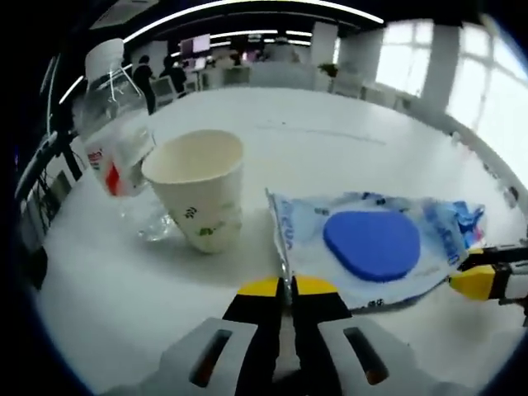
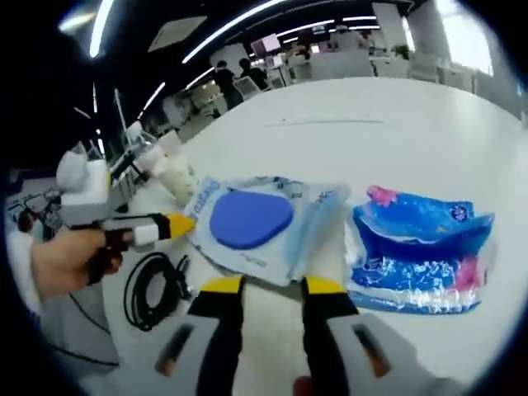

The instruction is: Arrange the tabletop items into an orderly group along one side of the table until the central work area is clear of visible clutter.

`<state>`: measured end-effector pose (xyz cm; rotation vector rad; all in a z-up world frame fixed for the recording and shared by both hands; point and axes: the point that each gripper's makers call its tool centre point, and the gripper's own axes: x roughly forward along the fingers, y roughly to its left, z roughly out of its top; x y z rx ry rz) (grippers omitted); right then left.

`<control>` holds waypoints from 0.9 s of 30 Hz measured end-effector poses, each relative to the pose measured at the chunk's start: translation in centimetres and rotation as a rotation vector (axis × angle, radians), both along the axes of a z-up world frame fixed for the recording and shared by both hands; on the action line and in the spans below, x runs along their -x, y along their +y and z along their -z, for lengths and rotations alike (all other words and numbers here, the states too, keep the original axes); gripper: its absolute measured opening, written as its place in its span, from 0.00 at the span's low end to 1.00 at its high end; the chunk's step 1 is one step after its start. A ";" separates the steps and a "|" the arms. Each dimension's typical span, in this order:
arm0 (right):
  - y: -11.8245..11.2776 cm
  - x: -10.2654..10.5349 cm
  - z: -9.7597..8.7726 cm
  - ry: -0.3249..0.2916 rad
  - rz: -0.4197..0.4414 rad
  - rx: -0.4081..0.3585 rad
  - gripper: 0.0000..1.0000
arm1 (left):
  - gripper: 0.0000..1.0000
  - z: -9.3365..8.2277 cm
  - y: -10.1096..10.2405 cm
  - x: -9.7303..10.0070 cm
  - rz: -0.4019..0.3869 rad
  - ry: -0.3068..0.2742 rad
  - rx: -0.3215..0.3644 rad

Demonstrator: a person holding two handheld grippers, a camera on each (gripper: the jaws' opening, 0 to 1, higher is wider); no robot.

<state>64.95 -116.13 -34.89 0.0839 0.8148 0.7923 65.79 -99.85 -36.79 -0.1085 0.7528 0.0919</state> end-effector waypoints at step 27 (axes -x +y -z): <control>-2.8 2.5 -3.6 -0.026 -0.028 -0.127 0.63 | 0.74 -3.0 -0.5 1.7 -0.115 -0.153 0.220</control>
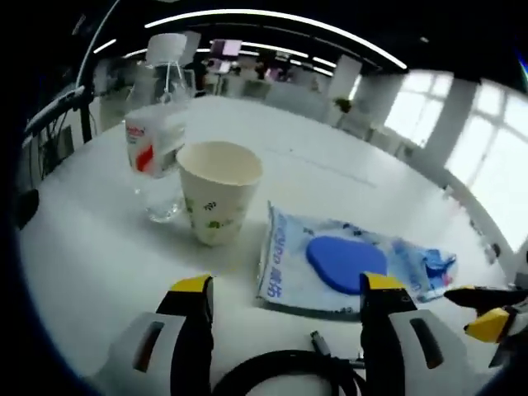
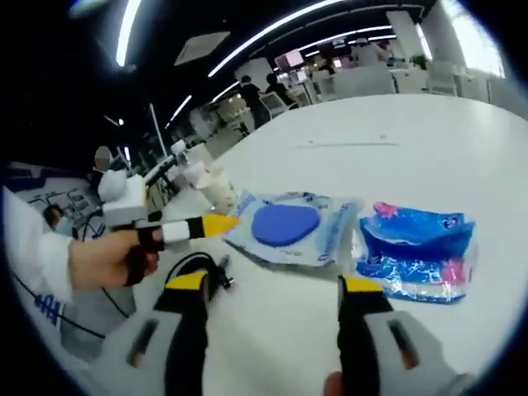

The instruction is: Arrange the tabletop items into an orderly group along one side of the table until the central work area is clear of visible clutter.

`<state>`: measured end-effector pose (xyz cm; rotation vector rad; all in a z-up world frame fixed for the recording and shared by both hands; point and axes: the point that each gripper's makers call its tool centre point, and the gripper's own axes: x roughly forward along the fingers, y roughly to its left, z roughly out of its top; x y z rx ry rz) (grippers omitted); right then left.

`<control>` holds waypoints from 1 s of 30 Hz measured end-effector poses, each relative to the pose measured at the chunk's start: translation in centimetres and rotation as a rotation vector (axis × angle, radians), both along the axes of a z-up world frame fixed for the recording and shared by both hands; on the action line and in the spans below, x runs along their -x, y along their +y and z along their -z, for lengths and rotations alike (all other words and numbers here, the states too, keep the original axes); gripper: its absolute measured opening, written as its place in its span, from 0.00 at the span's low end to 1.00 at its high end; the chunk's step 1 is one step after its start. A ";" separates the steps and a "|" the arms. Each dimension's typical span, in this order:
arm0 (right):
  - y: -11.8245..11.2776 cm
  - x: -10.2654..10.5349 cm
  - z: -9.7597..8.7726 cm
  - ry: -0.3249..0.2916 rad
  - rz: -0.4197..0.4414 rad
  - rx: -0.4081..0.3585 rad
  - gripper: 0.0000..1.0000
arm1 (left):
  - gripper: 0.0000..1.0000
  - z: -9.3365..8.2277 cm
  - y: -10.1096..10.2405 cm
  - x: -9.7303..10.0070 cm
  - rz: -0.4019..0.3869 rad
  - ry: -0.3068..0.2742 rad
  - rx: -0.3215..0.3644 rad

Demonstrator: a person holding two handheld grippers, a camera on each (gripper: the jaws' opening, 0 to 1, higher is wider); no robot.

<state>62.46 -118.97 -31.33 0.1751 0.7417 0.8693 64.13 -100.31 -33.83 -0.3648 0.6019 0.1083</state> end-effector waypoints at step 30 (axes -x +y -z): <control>-1.5 0.9 1.0 0.053 0.020 -0.014 0.64 | 0.87 0.4 2.3 7.3 0.133 0.084 -0.143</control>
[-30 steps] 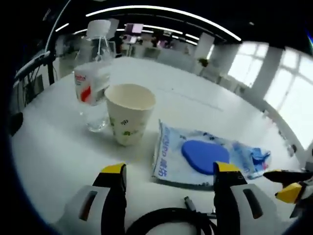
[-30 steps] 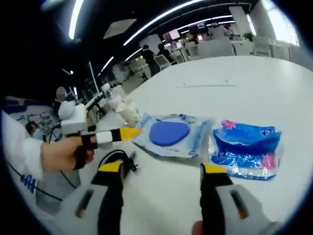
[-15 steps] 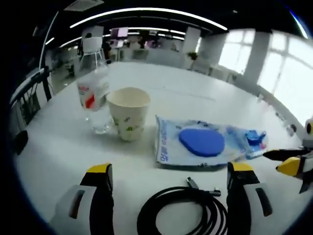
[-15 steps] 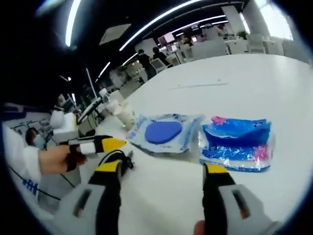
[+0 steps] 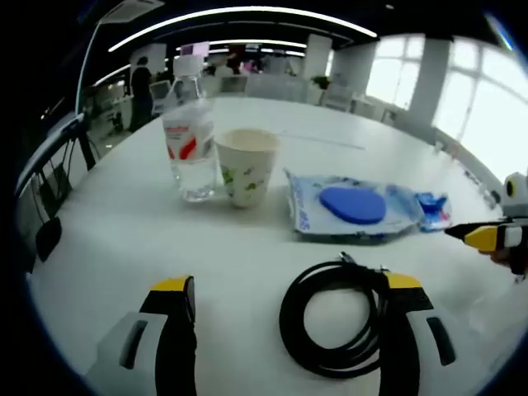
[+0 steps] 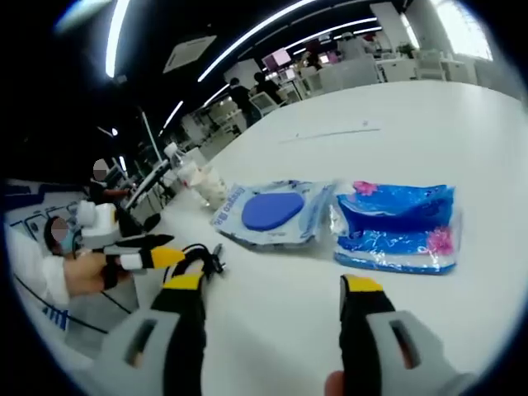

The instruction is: Arrange the tabletop items into an orderly group along one side of the table until the central work area is clear of visible clutter.

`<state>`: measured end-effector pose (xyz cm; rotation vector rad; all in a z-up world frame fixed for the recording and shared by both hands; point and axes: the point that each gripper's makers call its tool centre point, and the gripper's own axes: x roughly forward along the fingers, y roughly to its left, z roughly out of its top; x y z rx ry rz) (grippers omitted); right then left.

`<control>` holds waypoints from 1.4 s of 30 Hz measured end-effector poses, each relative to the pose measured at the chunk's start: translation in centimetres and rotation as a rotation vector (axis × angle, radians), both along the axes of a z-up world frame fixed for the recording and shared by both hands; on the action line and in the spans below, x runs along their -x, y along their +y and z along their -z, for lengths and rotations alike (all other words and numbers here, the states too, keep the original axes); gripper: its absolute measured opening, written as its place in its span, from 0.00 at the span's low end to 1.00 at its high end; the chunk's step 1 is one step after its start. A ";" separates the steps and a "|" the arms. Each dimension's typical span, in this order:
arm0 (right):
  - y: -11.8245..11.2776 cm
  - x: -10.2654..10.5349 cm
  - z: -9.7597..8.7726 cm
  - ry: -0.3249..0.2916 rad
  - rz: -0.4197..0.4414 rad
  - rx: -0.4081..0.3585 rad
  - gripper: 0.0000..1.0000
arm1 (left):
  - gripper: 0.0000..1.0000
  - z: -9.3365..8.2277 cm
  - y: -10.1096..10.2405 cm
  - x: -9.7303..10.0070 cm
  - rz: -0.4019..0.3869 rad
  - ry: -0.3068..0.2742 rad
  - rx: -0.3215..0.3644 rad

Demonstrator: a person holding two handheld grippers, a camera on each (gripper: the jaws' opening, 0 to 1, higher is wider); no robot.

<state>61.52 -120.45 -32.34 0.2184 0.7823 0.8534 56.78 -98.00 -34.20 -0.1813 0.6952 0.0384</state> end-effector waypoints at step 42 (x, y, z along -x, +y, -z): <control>-2.0 0.0 0.0 0.097 0.069 -0.110 0.49 | 0.00 -0.1 -5.0 1.5 -0.123 0.070 0.270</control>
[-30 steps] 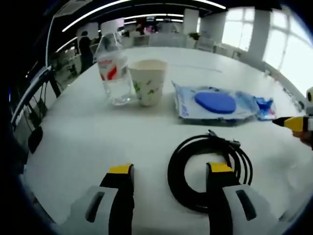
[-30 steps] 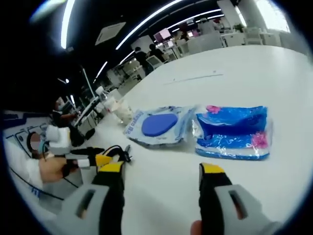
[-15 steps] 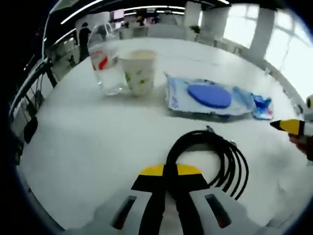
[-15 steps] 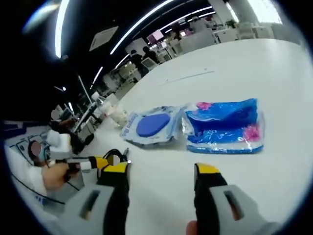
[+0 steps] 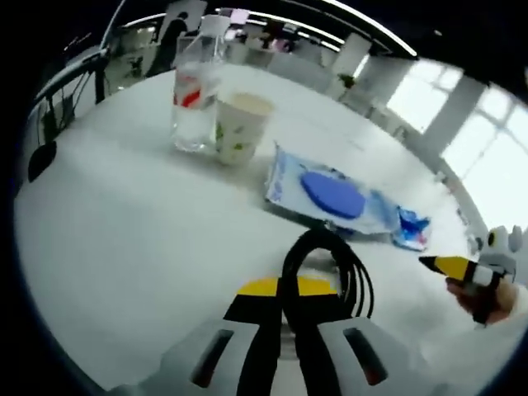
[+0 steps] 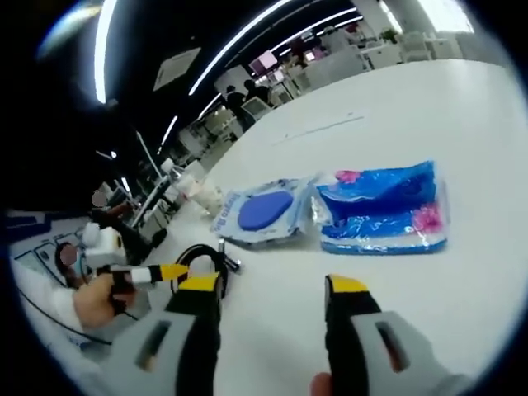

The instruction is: Arrange the tabletop items into an orderly group along one side of the table until the central work area is clear of visible clutter.

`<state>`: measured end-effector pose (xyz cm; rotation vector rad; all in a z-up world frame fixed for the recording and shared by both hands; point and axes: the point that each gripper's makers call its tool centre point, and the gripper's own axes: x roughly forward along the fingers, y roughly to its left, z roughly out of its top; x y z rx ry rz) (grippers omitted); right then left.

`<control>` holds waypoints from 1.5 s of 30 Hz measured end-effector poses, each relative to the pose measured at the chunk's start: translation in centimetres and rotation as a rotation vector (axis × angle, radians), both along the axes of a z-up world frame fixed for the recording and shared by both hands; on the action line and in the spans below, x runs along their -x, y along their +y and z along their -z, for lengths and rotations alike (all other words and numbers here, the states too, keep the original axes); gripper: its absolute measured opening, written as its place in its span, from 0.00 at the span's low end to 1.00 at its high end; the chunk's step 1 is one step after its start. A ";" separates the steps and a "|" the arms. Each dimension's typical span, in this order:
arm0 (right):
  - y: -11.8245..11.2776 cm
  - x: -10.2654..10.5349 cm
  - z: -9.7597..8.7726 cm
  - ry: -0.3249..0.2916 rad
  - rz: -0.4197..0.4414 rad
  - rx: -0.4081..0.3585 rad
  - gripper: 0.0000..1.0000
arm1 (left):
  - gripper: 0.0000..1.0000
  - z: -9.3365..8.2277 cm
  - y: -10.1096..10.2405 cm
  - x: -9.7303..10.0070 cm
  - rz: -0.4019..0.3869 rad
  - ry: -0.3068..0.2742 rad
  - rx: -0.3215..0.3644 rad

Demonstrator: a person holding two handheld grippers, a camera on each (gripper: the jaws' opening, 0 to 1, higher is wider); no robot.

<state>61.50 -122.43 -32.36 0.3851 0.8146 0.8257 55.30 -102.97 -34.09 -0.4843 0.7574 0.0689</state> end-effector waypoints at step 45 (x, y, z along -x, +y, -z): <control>-3.8 2.8 2.1 0.129 -0.064 0.090 0.03 | 0.01 0.3 -16.2 -1.1 0.400 0.025 0.074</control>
